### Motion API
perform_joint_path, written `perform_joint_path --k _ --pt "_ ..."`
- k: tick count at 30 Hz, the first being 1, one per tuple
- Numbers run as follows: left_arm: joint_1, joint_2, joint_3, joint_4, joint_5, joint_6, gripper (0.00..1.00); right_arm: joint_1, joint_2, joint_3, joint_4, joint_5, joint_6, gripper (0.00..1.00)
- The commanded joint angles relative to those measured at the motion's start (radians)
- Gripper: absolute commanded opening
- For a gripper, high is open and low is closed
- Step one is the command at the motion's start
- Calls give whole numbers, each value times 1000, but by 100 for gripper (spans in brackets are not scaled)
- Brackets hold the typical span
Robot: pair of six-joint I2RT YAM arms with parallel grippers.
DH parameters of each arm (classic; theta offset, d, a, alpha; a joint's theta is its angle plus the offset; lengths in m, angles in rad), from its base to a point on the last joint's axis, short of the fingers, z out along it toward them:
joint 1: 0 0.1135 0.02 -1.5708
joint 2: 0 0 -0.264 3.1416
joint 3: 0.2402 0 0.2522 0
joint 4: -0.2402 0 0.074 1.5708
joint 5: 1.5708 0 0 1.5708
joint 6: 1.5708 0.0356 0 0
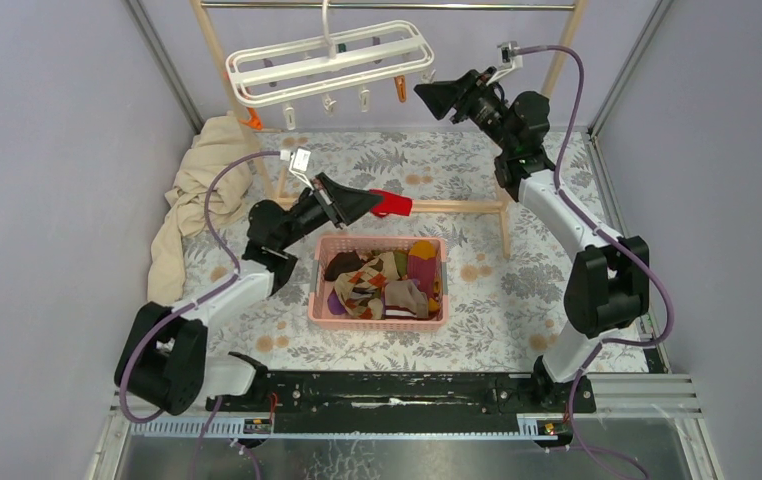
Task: Remove the socks clipped to the hanger
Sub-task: Remove the sock from the hanger, then place the sock in the bin.
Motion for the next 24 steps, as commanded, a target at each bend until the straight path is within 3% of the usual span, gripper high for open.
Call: perform_joint_path --k 1,7,14,19,24 --pt "7 -101 -41 -39 3 3 18 -5 -121 -95 -27 16 -24 76" --pt "5 -268 -73 -296 -34 86 18 -4 -277 -287 -179 39 -46 77" --pt "-4 -487 -61 -675 -96 203 18 -4 -477 -410 -488 52 -166 78" --pt "-14 -571 -28 -915 -167 278 18 -4 -603 -497 -591 16 -179 78" --pt "-26 -572 -23 -1021 -239 320 18 -5 -683 -551 -670 -7 -196 79"
